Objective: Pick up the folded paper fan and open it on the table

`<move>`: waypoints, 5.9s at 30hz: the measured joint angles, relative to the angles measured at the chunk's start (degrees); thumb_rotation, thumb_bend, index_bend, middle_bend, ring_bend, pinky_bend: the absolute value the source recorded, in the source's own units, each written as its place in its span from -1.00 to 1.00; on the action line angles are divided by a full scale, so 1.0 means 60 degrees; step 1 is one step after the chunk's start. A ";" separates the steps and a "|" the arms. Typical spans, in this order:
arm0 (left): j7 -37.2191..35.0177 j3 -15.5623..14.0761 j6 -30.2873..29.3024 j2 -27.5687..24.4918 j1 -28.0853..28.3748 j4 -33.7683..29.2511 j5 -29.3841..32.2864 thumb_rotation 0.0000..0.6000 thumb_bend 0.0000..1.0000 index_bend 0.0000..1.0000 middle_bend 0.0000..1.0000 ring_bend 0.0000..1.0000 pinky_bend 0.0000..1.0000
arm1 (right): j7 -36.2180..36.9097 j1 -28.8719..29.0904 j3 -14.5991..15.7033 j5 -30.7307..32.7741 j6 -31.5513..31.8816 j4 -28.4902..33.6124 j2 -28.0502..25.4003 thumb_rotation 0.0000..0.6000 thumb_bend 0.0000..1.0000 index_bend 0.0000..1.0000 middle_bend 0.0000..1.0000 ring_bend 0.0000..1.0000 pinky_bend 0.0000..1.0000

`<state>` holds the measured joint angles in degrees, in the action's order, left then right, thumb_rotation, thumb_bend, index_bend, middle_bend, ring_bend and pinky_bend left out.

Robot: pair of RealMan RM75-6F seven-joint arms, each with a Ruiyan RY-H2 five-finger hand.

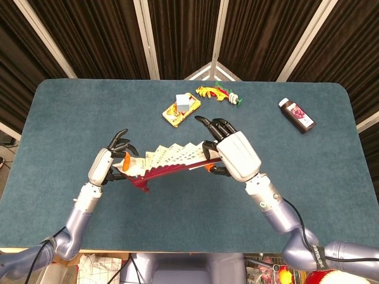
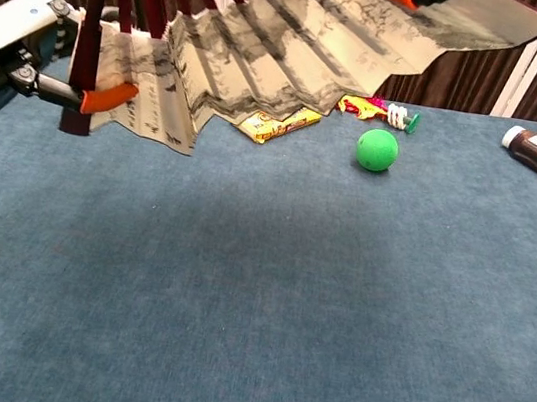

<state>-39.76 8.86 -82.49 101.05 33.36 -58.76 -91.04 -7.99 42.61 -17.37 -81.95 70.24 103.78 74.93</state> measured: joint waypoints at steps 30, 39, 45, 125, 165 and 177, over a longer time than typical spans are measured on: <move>0.1523 -0.0027 -0.1586 0.0750 0.0263 0.2570 -0.0619 1.00 -0.09 0.66 -0.12 -0.88 -0.56 | 0.0934 -0.0474 0.0245 0.0192 0.0264 -0.1968 0.0385 1.00 -0.20 0.85 -0.73 -0.52 -0.60; 0.2046 -0.0165 -0.1845 0.1063 0.0383 0.3611 -0.0760 1.00 -0.11 0.64 -0.13 -0.88 -0.56 | 0.1215 -0.0604 0.0277 0.0184 0.0357 -0.2387 0.0491 1.00 -0.20 0.85 -0.73 -0.52 -0.60; 0.2184 -0.0243 -0.1996 0.1290 0.0486 0.4126 -0.0783 1.00 -0.11 0.64 -0.14 -0.88 -0.56 | 0.1394 -0.0693 0.0278 0.0246 0.0371 -0.2605 0.0505 1.00 -0.20 0.85 -0.73 -0.52 -0.60; 0.3916 -0.1099 -0.2613 0.1652 0.0845 0.4651 -0.1055 1.00 -0.14 0.35 -0.40 -1.00 -0.73 | -0.4463 -0.0711 0.1055 0.2940 -0.1718 -0.1923 -0.1561 1.00 -0.47 -0.79 -0.89 -0.82 -0.83; 1.6192 -0.0914 0.3105 -0.3960 0.0246 -0.5375 0.6447 1.00 -0.90 -1.00 -1.00 -1.00 -1.00 | -0.3323 -0.0978 0.1076 0.3174 -0.1346 -0.1698 -0.1411 1.00 -0.47 -0.79 -0.89 -0.82 -0.82; 1.5024 -0.0651 0.3032 -0.4656 -0.0023 -0.6630 0.7604 1.00 -0.88 -1.00 -1.00 -1.00 -1.00 | -0.2233 -0.1627 0.1296 0.2212 -0.0431 -0.1183 -0.1434 1.00 -0.47 -0.76 -0.89 -0.79 -0.82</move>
<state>50.38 4.95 -64.30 73.12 33.22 -98.53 -45.42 -21.39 32.85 -9.59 -68.67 67.65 96.68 66.33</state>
